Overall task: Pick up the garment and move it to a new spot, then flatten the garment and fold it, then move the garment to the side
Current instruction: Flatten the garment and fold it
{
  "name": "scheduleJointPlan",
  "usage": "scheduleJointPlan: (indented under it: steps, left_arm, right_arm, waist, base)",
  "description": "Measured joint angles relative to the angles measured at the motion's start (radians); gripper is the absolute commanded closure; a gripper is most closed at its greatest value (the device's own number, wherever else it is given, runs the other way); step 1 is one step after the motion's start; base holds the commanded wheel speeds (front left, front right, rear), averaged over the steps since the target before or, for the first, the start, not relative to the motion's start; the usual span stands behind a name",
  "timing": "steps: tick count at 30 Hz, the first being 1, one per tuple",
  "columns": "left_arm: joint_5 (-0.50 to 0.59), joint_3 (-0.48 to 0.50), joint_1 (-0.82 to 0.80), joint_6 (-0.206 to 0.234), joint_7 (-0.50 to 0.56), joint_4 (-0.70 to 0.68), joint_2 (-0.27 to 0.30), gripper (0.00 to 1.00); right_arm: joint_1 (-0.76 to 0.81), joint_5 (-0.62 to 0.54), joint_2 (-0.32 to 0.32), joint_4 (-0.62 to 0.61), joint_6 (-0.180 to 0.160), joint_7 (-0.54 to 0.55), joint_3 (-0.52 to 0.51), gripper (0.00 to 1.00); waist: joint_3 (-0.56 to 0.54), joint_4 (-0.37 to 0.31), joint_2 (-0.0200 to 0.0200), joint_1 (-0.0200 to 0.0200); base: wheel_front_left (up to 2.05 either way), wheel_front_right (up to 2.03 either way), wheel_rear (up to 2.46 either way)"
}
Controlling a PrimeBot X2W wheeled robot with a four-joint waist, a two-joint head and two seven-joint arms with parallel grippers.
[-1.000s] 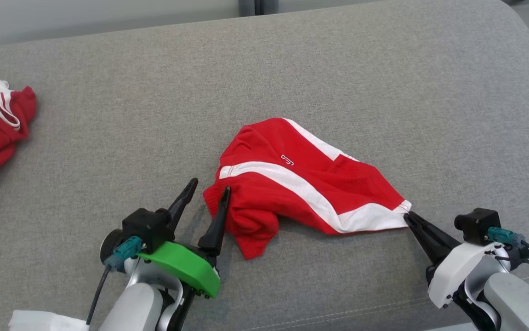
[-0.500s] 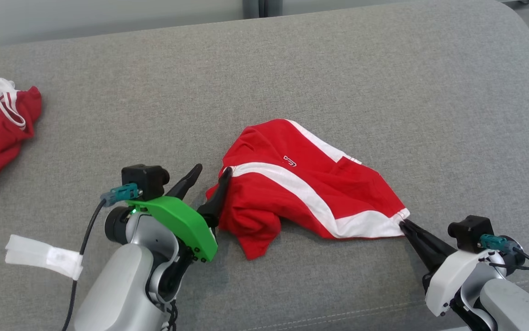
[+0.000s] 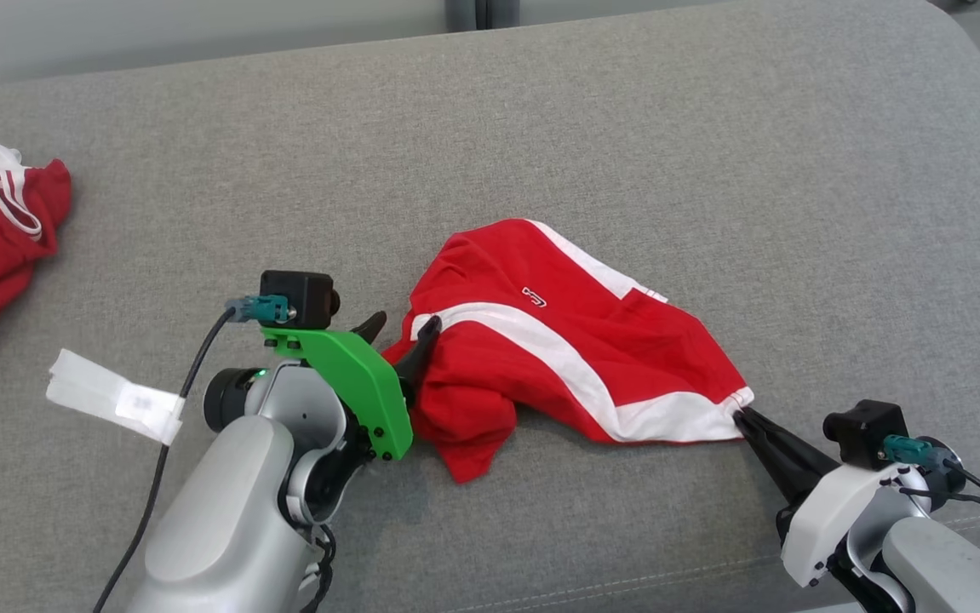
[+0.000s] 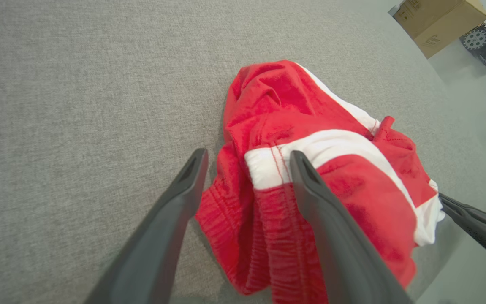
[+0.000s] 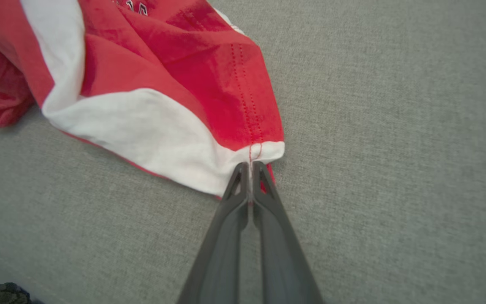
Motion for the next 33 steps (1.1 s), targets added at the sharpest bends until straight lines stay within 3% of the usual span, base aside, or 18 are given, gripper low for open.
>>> scheduleJointPlan:
  steps: [4, 10, 11, 12, 14, 15, 16, 25, 33]
  left_arm:
    - [-0.07, -0.02, -0.018, 0.01, 0.051, -0.003, 0.0, 0.16]
    - [-0.135, -0.043, -0.021, 0.038, 0.102, -0.011, -0.001, 0.27]
    - [-0.135, -0.046, -0.024, 0.042, 0.108, -0.011, -0.001, 0.35]
    - [-0.135, -0.048, -0.028, 0.042, 0.109, -0.011, -0.001, 0.51]
    - [-0.135, -0.055, -0.041, 0.05, 0.118, -0.012, -0.001, 0.73]
    - [-0.134, -0.059, -0.045, 0.05, 0.123, -0.014, -0.001, 0.93]
    - [-0.132, -0.065, -0.049, 0.05, 0.125, -0.016, -0.001, 1.0]
    - [-0.114, -0.075, -0.073, 0.05, 0.079, -0.08, -0.002, 1.0]
    - [-0.118, 0.043, -0.1, 0.046, -0.089, -0.156, -0.004, 1.0]
  right_arm:
    - [0.0, 0.0, 0.005, 0.0, 0.0, -0.002, 0.0, 1.0]
    - [0.0, 0.0, 0.007, 0.0, 0.0, -0.002, -0.002, 1.0]
    - [0.0, 0.0, 0.008, 0.0, 0.0, -0.003, -0.002, 1.0]
    - [0.0, -0.001, 0.009, 0.0, 0.0, -0.003, -0.002, 1.0]
    - [0.0, -0.002, 0.012, 0.0, 0.0, -0.003, -0.003, 1.0]
    - [0.0, -0.002, 0.012, 0.0, 0.0, -0.003, -0.004, 1.0]
    - [0.0, -0.002, 0.013, 0.0, 0.001, -0.003, -0.005, 1.0]
    - [-0.003, -0.005, 0.012, -0.009, -0.001, -0.003, -0.035, 1.0]
    - [-0.133, -0.017, 0.024, -0.211, -0.041, -0.004, -0.208, 1.0]
  waist:
    - [0.004, -0.002, 0.0, 0.0]
    - [0.009, -0.005, 0.0, 0.0]
    - [0.009, -0.005, 0.0, 0.0]
    - [0.01, -0.005, 0.0, 0.0]
    - [0.011, -0.006, 0.0, 0.0]
    - [0.011, -0.006, 0.0, 0.0]
    - [0.012, -0.006, 0.0, 0.0]
    - [0.013, -0.004, 0.0, 0.0]
    - [0.007, 0.004, 0.0, 0.0]
  base:
    - [0.0, 0.0, 0.0]
    - [0.0, 0.0, 0.0]
    - [0.0, 0.0, 0.0]
    - [0.0, 0.0, 0.0]
    - [0.0, 0.0, 0.0]
    - [0.0, 0.0, 0.0]
    - [0.0, 0.0, 0.0]
    - [0.0, 0.0, 0.0]
    - [0.0, 0.0, 0.0]
